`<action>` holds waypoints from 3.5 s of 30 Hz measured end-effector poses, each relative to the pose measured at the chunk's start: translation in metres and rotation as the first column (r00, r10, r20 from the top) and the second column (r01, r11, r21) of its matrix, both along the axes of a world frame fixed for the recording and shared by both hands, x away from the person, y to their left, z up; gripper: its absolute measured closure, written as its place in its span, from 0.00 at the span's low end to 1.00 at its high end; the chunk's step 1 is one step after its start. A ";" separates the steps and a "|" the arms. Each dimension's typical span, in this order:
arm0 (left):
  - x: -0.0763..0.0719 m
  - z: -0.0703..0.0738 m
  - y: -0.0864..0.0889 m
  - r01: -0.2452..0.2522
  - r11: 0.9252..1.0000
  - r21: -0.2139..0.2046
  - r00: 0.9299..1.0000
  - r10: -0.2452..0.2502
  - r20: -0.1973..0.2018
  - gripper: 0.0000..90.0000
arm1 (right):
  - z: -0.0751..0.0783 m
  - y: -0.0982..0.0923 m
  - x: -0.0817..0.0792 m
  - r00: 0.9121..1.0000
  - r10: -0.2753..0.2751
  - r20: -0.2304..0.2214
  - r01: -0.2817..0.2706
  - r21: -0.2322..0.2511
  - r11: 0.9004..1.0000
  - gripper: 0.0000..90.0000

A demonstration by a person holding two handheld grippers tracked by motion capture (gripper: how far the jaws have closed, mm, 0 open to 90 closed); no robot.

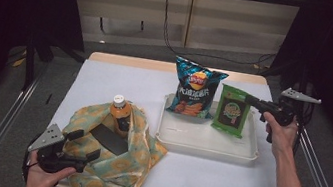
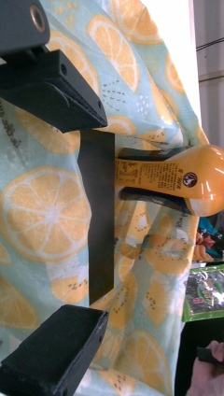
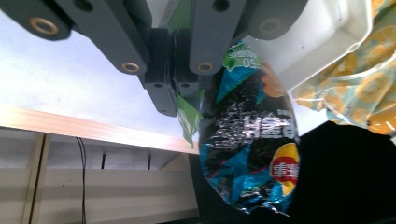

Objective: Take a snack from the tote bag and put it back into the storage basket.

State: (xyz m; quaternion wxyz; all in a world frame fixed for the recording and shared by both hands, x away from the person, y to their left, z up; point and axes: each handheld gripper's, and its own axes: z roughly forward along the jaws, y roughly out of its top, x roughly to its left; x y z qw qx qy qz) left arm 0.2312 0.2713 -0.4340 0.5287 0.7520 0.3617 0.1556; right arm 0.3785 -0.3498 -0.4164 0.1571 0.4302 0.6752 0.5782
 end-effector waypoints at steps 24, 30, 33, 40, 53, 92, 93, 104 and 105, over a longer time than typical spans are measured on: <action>0.001 0.000 0.000 0.009 1.000 -0.006 1.000 -0.009 -0.003 0.08 | -0.020 -0.015 0.028 0.993 -0.101 -0.060 0.097 -0.064 0.993 0.93; 0.001 0.000 0.000 0.010 1.000 -0.009 1.000 -0.010 -0.003 0.08 | -0.023 -0.016 0.031 0.990 -0.119 -0.072 0.115 -0.054 0.992 0.89; 0.001 0.000 0.000 0.009 1.000 -0.009 1.000 -0.009 -0.001 0.08 | -0.026 -0.016 0.033 0.988 -0.132 -0.074 0.127 -0.065 0.990 0.85; 0.001 0.000 0.000 0.007 1.000 -0.009 1.000 -0.007 -0.001 0.08 | -0.030 -0.018 0.037 0.980 -0.178 -0.092 0.171 -0.082 0.982 0.74; 0.002 -0.001 0.000 0.011 1.000 -0.005 1.000 -0.011 -0.002 0.08 | -0.019 -0.021 0.029 0.967 -0.247 -0.064 0.238 -0.128 0.963 0.34; 0.001 0.001 0.001 0.003 1.000 -0.005 1.000 -0.003 0.007 0.08 | -0.060 0.031 -0.005 0.920 0.084 -0.382 -0.210 -0.301 0.930 1.00; 0.000 0.001 0.000 0.002 1.000 -0.005 1.000 -0.002 0.007 0.08 | -0.060 0.032 -0.004 0.920 0.079 -0.383 -0.207 -0.305 0.930 1.00; 0.000 0.001 0.001 0.005 1.000 -0.002 1.000 -0.005 0.013 0.08 | -0.060 0.034 0.009 0.913 0.037 -0.406 -0.184 -0.329 0.926 1.00; 0.001 0.001 0.001 0.004 1.000 -0.003 1.000 -0.004 0.012 0.08 | -0.060 0.033 0.011 0.913 0.039 -0.407 -0.186 -0.328 0.926 1.00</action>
